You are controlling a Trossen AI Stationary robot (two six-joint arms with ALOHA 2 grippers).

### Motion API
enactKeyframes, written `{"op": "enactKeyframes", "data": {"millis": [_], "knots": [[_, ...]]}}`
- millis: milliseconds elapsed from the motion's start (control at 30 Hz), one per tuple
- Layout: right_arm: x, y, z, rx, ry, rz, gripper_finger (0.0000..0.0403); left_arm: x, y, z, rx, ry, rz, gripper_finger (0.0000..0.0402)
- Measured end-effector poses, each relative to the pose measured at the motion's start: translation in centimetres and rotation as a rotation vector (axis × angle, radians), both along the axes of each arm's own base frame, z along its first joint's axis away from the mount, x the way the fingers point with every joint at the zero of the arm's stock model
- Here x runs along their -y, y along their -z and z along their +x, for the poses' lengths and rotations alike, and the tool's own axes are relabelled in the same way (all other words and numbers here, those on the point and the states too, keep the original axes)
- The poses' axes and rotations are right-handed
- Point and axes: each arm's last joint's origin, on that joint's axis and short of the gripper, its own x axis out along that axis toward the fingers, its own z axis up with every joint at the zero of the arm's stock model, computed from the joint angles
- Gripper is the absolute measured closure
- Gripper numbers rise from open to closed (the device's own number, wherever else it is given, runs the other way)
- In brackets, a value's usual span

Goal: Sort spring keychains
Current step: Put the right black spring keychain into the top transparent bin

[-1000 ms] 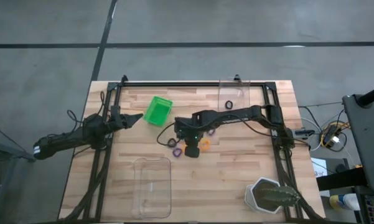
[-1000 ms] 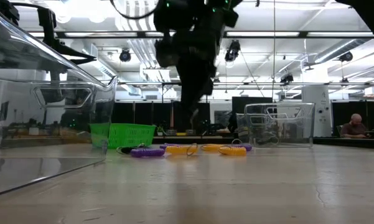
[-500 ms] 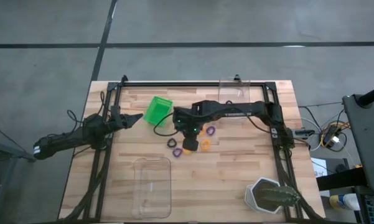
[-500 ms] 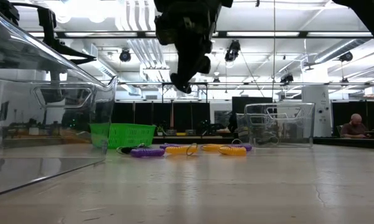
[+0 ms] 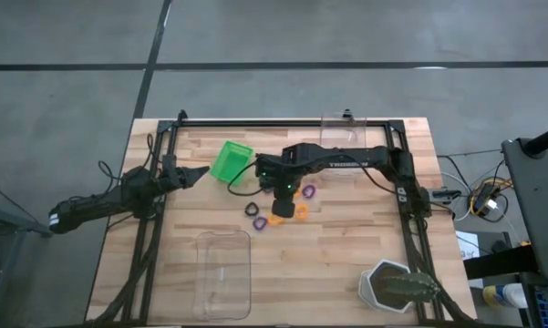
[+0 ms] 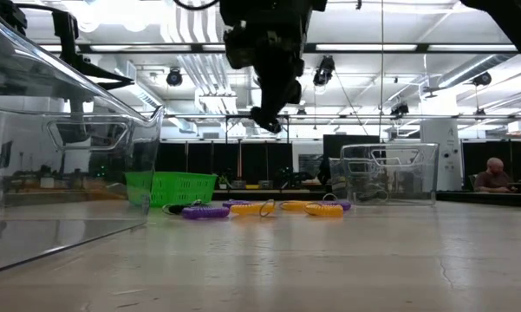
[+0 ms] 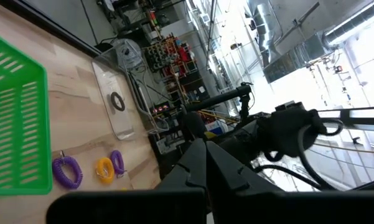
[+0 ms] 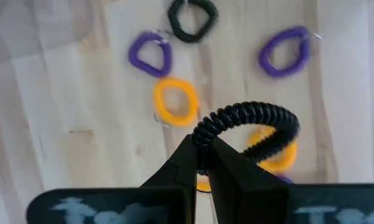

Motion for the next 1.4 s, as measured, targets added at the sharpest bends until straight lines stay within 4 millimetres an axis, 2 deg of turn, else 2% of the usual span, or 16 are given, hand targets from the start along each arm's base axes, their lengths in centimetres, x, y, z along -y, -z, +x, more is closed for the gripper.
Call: {"op": "enactKeyframes", "data": {"millis": [367, 533, 767, 1000, 1233, 1400], "knots": [[4.6, 0.7, -1.8, -0.092, 0.073, -0.033, 0.0385, 0.0, 0.0, 0.0, 0.001, 0.000, -0.001, 0.0401], [7.2, -0.7, -3.6, -0.090, 0.134, -0.069, 0.0385, 0.0, 0.0, 0.0, 0.001, 0.000, -0.002, 0.0401], [10.9, -2.1, -7.8, -0.091, 0.298, -0.062, 0.0385, 0.0, 0.0, 0.0, 0.002, 0.000, -0.001, 0.0401], [13.4, -2.6, -12.9, -0.105, 0.513, -0.086, 0.0385, 0.0, 0.0, 0.0, 0.002, 0.000, -0.001, 0.0401], [14.9, -0.4, -16.7, -0.106, 0.706, -0.060, 0.0385, 0.0, 0.0, 0.0, -0.001, 0.000, 0.004, 0.0401], [15.5, 1.7, -17.7, -0.148, 0.769, -0.041, 0.0385, 0.0, 0.0, 0.0, -0.001, -0.001, 0.004, 0.0401]]}}
